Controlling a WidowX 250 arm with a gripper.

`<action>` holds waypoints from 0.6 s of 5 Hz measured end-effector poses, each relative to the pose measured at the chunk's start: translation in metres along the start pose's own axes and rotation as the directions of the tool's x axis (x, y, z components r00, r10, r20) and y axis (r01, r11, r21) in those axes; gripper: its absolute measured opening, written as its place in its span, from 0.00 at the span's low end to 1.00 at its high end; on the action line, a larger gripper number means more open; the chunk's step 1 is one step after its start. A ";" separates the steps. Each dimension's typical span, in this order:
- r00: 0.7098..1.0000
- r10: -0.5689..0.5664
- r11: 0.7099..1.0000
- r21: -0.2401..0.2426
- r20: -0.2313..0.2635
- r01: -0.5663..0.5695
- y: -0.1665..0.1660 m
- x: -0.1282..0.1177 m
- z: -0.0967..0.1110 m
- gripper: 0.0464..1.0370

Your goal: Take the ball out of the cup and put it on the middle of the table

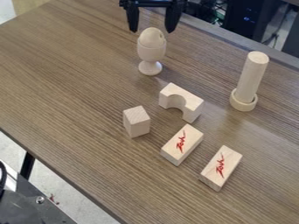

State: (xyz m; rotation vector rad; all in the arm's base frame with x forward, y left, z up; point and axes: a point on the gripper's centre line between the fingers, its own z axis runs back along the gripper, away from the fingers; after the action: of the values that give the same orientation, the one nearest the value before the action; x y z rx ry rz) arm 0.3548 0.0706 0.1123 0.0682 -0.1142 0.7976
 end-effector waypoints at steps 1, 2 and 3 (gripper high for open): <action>0.999 -0.002 1.000 0.022 -0.035 0.003 0.001 -0.005 -0.013 0.96; 0.999 0.000 1.000 0.026 -0.049 0.002 0.001 -0.006 -0.017 0.96; 0.998 0.002 1.000 0.022 -0.060 -0.001 0.000 -0.007 -0.018 0.96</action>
State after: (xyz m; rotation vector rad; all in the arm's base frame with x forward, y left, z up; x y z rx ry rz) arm 0.3517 0.0677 0.0935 0.0651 -0.0480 0.8018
